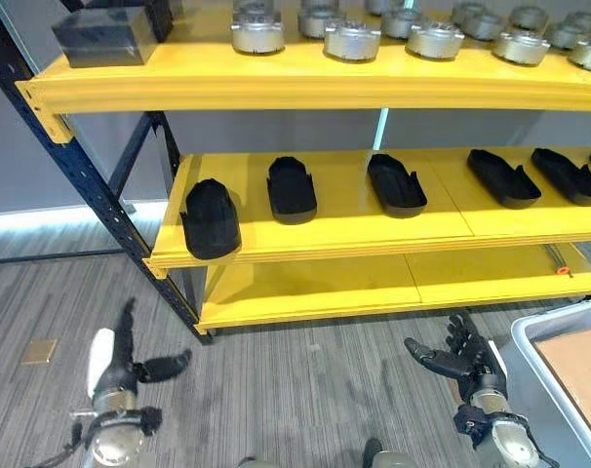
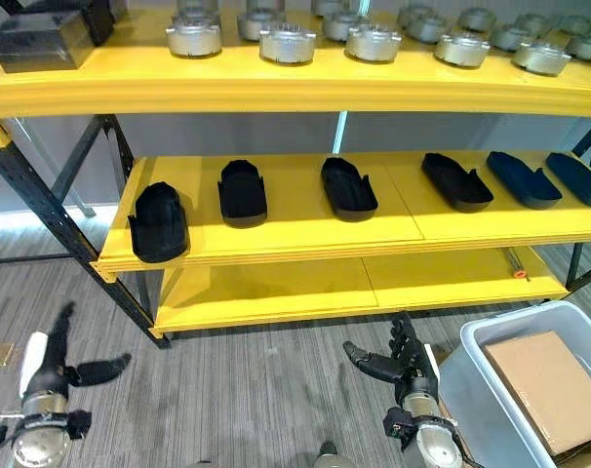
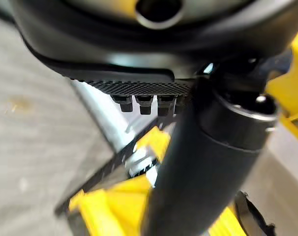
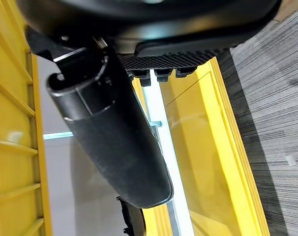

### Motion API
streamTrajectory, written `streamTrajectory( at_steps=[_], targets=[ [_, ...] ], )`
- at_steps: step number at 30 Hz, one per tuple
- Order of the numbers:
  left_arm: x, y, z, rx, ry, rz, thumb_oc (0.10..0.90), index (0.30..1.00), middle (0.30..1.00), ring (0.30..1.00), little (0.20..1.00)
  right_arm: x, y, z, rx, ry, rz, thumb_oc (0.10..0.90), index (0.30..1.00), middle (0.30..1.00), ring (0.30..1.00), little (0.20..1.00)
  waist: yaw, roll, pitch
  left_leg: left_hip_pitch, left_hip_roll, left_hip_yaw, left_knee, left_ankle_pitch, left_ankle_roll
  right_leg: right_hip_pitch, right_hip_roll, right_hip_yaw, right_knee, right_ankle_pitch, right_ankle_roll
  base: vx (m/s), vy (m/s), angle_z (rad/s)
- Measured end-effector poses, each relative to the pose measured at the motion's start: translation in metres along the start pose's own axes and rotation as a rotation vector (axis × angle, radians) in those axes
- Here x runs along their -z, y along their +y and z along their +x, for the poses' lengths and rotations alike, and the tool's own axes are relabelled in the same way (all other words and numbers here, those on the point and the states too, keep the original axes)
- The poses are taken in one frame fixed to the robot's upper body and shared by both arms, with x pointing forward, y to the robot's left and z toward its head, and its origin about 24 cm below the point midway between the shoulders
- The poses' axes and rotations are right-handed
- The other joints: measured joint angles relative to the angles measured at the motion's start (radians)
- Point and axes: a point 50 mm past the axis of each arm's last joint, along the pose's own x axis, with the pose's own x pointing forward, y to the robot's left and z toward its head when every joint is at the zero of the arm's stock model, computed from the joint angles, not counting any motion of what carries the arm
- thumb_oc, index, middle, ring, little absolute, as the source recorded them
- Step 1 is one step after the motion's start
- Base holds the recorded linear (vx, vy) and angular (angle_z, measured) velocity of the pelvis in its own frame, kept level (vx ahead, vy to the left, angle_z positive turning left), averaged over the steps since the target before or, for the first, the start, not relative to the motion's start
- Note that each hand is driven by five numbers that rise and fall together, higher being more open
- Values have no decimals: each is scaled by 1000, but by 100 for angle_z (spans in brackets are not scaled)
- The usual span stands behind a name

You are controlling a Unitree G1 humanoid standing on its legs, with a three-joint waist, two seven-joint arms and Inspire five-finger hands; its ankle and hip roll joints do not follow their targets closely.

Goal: Move parts from the plastic box to the shelf.

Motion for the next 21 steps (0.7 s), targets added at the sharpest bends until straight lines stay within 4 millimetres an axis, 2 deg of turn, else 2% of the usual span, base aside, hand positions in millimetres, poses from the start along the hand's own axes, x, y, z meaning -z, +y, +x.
streamTrajectory(
  at_steps=[2,3,5,9,11,12,14,15,16,17,18,19,20,21],
  targets=[
    [-2,-6,-4,46,1,-40,900,1000,1000,1000,1000,-1,0,1,-9,0,-11,900,1000,1000,1000,1000,-1,9,-19,-25,5,-5,2,9,11,-34,5,3,0,3,4,-27,124,-5],
    [-13,1,-2,36,-50,-26,900,1000,1000,1000,1000,-3,0,2,-18,-2,-27,900,1000,1000,1000,1000,2,9,-19,-40,2,-14,3,17,7,-47,6,5,0,13,3,-16,293,-9],
    [-20,7,1,26,-90,-13,900,1000,1000,1000,1000,-5,2,4,-31,-6,-34,900,1000,1000,1000,1000,9,7,-18,-50,-8,-8,10,22,8,-74,0,20,17,15,7,15,395,-14],
    [-23,9,3,42,-107,-9,900,1000,1000,1000,1000,0,12,5,-62,16,-26,900,1000,1000,1000,1000,24,-13,-6,-56,-73,7,82,-10,17,-78,-56,56,68,1,17,22,351,-12],
    [-28,8,6,47,-125,-14,900,1000,1000,1000,1000,1,19,5,-85,19,-18,900,1000,1000,1000,1000,33,-30,18,-67,-98,2,149,-51,25,-78,-89,59,98,-19,15,31,331,-2],
    [-29,7,7,48,-129,-34,900,1000,1000,1000,1000,2,22,5,-94,19,-11,900,1000,1000,1000,1000,33,-37,23,-92,-110,3,207,-70,48,-87,-98,77,115,-46,13,25,377,9],
    [-32,-3,7,76,-128,-105,900,1000,1000,1000,1000,-4,23,2,-98,-6,-12,900,1000,1000,1000,1000,20,-38,56,-171,-172,1,414,-172,171,-96,-135,111,168,-73,12,39,316,11],
    [-32,-8,5,88,-122,-132,900,1000,1000,1000,1000,-6,21,0,-97,-15,-24,900,1000,1000,1000,1000,6,-27,66,-183,-190,0,458,-207,202,-103,-137,124,201,-52,-14,141,275,-24],
    [-28,-19,0,87,-94,-195,900,1000,1000,1000,1000,-11,21,4,-112,-38,-41,900,1000,1000,1000,1000,-3,18,104,-175,-170,13,504,-253,137,-155,-127,145,319,17,22,127,163,-53],
    [-26,-25,-2,87,-73,-223,900,1000,1000,1000,1000,-12,23,8,-119,-37,-43,900,1000,1000,1000,1000,2,32,123,-173,-152,31,515,-267,145,-186,-108,142,359,68,0,146,121,-58],
    [-27,-35,-4,110,-66,-257,900,1000,1000,1000,1000,-3,21,5,-107,5,-40,900,1000,1000,1000,1000,-30,78,130,-201,-115,13,506,-265,169,-241,-39,157,404,49,-25,100,27,-6],
    [-31,-35,-3,102,-79,-279,900,1000,1000,1000,1000,0,19,3,-105,21,-42,900,1000,1000,1000,1000,-47,99,147,-206,-100,-16,471,-250,176,-239,23,170,394,14,6,160,38,24],
    [-34,-36,-2,107,-88,-301,900,1000,1000,1000,1000,1,18,2,-102,29,-43,900,1000,1000,1000,1000,-55,87,162,-194,-101,-26,416,-219,197,-239,54,158,352,-5,-17,173,18,28],
    [-36,-36,0,108,-92,-309,900,1000,1000,1000,1000,0,18,2,-103,25,-44,900,1000,1000,1000,1000,-65,77,184,-182,-103,-41,343,-167,208,-227,91,154,246,-19,-38,178,-4,3]
  ],
)
